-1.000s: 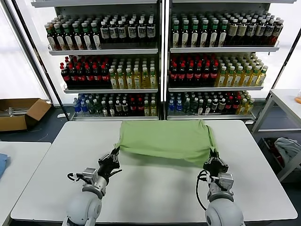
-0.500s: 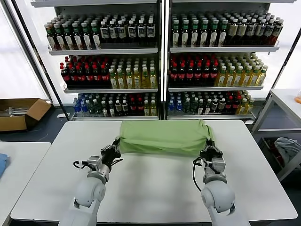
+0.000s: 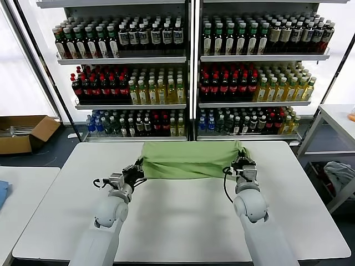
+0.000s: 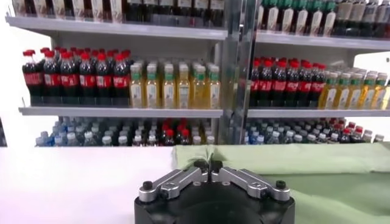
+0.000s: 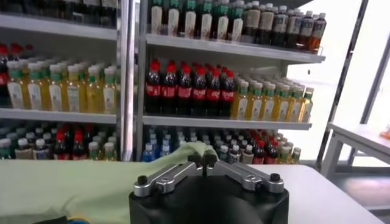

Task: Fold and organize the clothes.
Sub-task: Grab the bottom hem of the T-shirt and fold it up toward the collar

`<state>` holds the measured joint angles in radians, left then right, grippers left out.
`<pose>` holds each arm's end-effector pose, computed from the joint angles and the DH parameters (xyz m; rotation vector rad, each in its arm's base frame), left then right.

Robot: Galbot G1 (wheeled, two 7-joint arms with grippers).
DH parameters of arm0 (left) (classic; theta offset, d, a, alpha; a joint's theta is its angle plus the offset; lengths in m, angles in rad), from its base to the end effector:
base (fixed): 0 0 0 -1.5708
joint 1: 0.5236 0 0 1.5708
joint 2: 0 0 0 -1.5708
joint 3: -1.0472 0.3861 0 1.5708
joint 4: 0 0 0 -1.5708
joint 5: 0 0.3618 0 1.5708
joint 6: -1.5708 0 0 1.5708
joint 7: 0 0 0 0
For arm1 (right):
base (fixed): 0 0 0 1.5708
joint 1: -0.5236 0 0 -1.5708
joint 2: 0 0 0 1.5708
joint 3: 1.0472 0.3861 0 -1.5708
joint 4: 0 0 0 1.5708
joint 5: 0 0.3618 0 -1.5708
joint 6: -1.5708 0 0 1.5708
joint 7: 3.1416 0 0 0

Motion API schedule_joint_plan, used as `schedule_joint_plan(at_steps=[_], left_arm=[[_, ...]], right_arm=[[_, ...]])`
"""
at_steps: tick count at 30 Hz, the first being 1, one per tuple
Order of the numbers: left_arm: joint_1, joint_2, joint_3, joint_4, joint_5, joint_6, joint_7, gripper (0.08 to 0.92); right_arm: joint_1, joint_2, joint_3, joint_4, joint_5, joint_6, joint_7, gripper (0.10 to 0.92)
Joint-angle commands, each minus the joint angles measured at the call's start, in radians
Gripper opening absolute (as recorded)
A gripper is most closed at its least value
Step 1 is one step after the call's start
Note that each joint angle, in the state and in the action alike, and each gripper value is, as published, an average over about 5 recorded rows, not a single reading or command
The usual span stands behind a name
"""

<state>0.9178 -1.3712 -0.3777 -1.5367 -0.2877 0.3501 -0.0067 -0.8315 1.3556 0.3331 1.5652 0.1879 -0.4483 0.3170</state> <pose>0.4065 0.0275 -0.3514 -0.2063 -2.8449 0.0725 0.4313 -0.0160 -0.3086 -0.2141 -2.8697 0.1872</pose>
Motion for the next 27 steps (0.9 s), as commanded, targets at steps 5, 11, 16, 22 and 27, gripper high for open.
schedule_joint_plan(at_steps=[5, 11, 16, 22, 27], left_arm=[[-0.001, -0.004, -0.006, -0.003, -0.02, 0.043, -0.02, 0.303], [0.057, -0.011, -0.022, -0.111, -0.03, 0.096, -0.023, 0.477], [0.12, -0.002, -0.047, -0.177, -0.036, 0.114, -0.02, 0.615], [0.182, 0.006, -0.077, -0.23, -0.044, 0.118, -0.015, 0.779], [0.201, 0.002, -0.08, -0.26, -0.043, 0.129, -0.018, 0.821]], right_arm=[[0.065, 0.016, 0.001, -0.104, 0.111, -0.013, 0.027, 0.352], [0.097, 0.03, 0.002, -0.115, 0.302, -0.065, 0.103, 0.525], [0.13, 0.044, 0.001, -0.118, 0.504, -0.128, 0.21, 0.655], [0.13, 0.058, -0.009, -0.094, 0.54, -0.133, 0.282, 0.801], [0.082, 0.042, -0.012, -0.034, 0.508, -0.133, 0.282, 0.822]])
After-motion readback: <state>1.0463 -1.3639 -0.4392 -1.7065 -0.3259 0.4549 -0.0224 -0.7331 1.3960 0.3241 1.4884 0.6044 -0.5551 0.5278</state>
